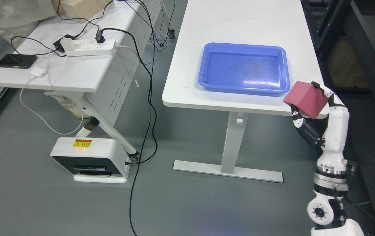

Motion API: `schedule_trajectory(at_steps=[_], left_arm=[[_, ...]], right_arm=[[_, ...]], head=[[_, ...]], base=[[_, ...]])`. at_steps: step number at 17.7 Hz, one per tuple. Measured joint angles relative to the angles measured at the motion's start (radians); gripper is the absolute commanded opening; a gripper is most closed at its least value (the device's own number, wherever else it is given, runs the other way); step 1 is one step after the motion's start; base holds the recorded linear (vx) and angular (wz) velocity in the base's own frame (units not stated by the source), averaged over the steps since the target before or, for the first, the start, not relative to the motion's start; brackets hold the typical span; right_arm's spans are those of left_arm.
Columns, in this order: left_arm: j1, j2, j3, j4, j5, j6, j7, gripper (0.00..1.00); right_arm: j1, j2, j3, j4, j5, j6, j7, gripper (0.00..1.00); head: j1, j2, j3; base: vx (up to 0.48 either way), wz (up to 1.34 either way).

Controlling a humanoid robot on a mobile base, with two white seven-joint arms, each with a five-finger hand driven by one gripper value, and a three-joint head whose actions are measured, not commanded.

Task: Pick pink block from left shelf to tray
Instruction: 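Turn and drive toward the white table holding the block in the right hand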

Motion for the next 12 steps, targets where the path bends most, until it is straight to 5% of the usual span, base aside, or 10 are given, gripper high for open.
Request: schedule_trajectory(at_steps=[12], left_arm=[[0.0, 0.0, 0.0, 0.0, 0.0, 0.0, 0.0, 1.0]], right_arm=[[0.003, 0.0, 0.032, 0.0, 0.011, -0.012, 0.012, 0.15]], head=[[0.0, 0.0, 0.0]], base=[[0.212, -0.04]])
